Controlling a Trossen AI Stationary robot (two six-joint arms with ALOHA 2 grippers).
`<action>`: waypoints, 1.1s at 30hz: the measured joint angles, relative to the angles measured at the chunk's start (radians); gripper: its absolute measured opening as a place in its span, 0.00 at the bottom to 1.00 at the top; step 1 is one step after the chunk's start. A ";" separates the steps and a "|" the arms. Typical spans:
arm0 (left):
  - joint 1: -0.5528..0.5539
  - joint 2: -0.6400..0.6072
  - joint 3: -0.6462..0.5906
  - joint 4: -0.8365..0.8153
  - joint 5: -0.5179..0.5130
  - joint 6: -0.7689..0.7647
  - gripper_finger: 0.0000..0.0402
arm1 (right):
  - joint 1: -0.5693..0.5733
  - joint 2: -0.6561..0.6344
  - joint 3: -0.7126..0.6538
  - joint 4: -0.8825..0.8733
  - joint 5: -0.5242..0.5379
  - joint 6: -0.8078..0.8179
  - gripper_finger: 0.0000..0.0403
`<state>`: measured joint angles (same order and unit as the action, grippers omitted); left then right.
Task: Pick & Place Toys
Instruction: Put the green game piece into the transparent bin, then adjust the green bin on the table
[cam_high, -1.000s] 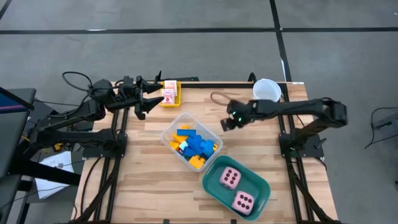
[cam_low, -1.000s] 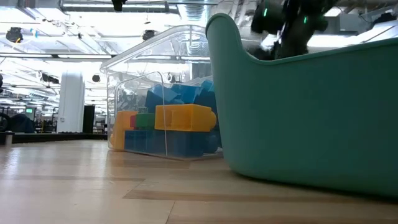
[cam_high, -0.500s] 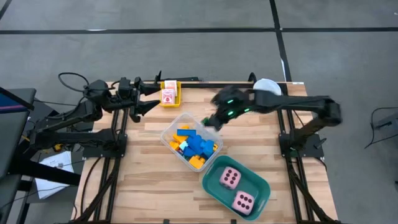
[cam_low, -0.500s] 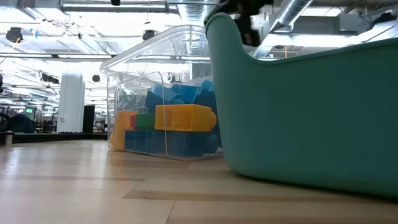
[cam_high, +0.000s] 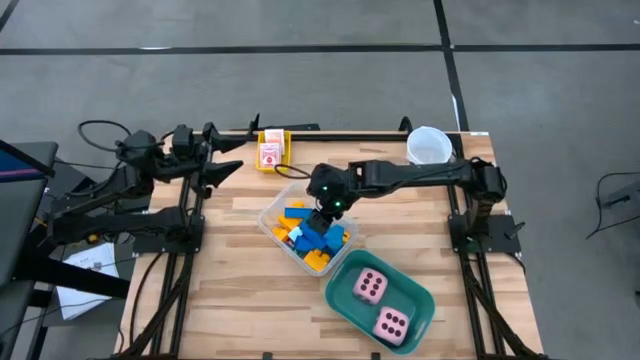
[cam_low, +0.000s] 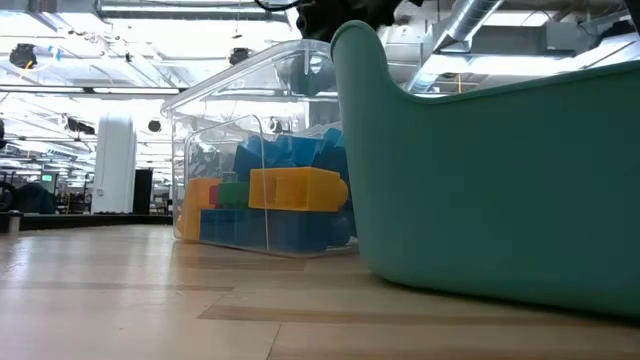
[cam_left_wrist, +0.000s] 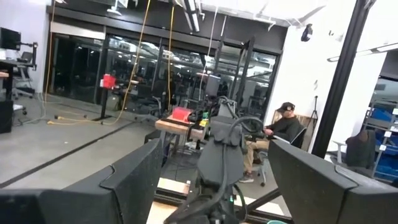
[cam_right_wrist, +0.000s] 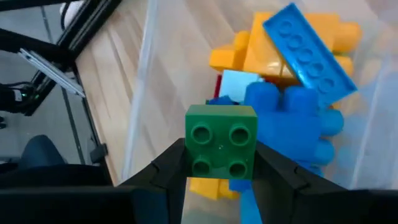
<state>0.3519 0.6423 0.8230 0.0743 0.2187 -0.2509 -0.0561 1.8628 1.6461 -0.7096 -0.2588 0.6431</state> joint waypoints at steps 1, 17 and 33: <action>0.000 0.000 0.000 -0.004 0.000 0.000 0.72 | 0.001 -0.005 -0.001 -0.002 0.002 0.000 0.33; 0.000 0.001 0.000 -0.046 0.000 0.004 0.72 | 0.099 -0.132 0.000 -0.252 0.235 0.097 0.88; 0.000 0.010 0.000 -0.053 0.001 0.010 0.72 | 0.435 -0.105 -0.001 -0.546 0.307 0.548 0.17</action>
<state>0.3515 0.6525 0.8230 0.0218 0.2192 -0.2407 0.3791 1.7577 1.6450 -1.2561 0.0479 1.1907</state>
